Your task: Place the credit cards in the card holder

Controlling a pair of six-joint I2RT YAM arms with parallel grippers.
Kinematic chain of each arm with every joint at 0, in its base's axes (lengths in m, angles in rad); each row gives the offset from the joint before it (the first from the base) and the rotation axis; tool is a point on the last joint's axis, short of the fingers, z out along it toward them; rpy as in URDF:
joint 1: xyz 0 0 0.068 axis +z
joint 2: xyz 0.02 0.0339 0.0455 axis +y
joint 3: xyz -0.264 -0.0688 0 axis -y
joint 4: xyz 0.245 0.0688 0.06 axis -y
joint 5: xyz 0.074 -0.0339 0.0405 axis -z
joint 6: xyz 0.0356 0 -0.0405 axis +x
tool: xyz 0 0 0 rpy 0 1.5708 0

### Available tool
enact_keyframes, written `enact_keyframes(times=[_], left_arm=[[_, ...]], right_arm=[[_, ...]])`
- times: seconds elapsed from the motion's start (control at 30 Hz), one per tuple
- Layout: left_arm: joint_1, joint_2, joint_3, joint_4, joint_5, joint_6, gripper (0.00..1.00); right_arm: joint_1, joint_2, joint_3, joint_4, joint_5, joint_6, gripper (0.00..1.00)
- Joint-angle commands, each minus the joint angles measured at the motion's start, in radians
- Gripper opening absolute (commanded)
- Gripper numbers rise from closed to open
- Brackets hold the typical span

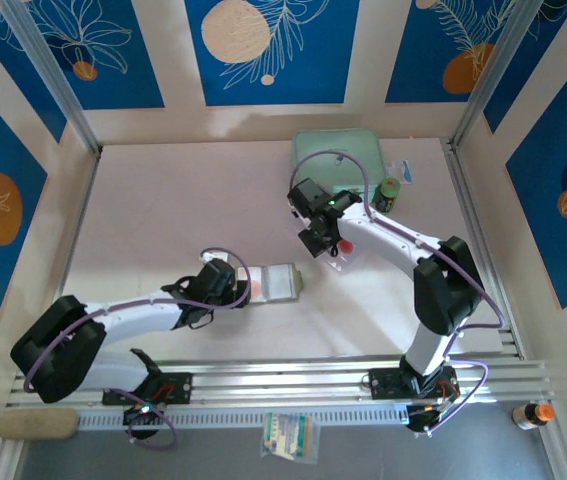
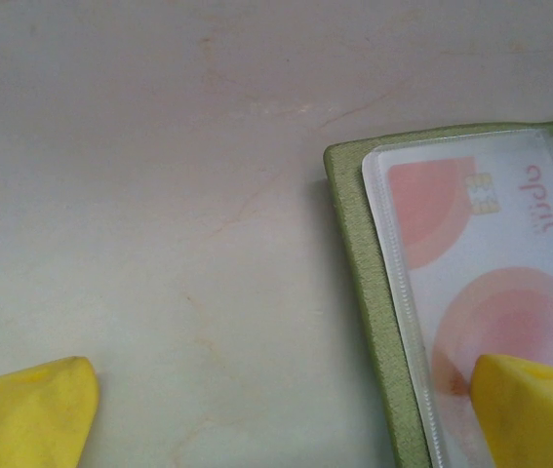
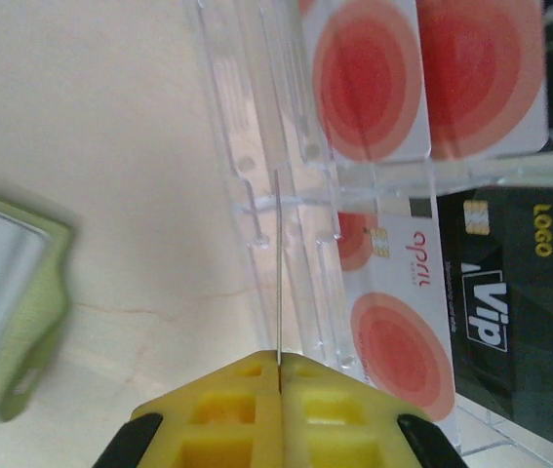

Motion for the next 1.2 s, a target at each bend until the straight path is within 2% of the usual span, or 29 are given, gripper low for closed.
enact_keyframes(times=[0.0, 0.07, 0.17, 0.27, 0.37, 0.53, 0.7, 1.17], left_arm=[[0.011, -0.016, 0.0, -0.036, -0.018, 0.01, 0.97], [0.011, -0.019, 0.001, -0.043, -0.021, 0.009, 0.97], [0.011, -0.019, 0.002, -0.054, -0.025, 0.007, 0.97], [0.011, -0.019, 0.008, -0.07, -0.027, 0.004, 0.97], [0.011, -0.021, 0.012, -0.086, -0.029, 0.002, 0.97], [0.011, -0.019, 0.017, -0.101, -0.028, 0.002, 0.96], [0.011, -0.024, 0.021, -0.115, -0.029, 0.003, 0.96], [0.011, -0.031, 0.024, -0.135, -0.035, -0.001, 0.96]], right_arm=[[0.018, -0.068, 0.035, 0.006, -0.101, 0.081, 0.0], [0.016, -0.096, 0.008, 0.058, -0.194, 0.161, 0.0], [0.005, -0.147, -0.1, 0.225, -0.362, 0.312, 0.0], [-0.013, -0.19, -0.254, 0.458, -0.525, 0.485, 0.0], [-0.016, -0.211, -0.409, 0.708, -0.613, 0.64, 0.0], [0.014, -0.193, -0.59, 1.037, -0.63, 0.807, 0.0], [0.039, -0.136, -0.661, 1.192, -0.627, 0.864, 0.0], [0.047, -0.07, -0.746, 1.313, -0.609, 0.92, 0.0]])
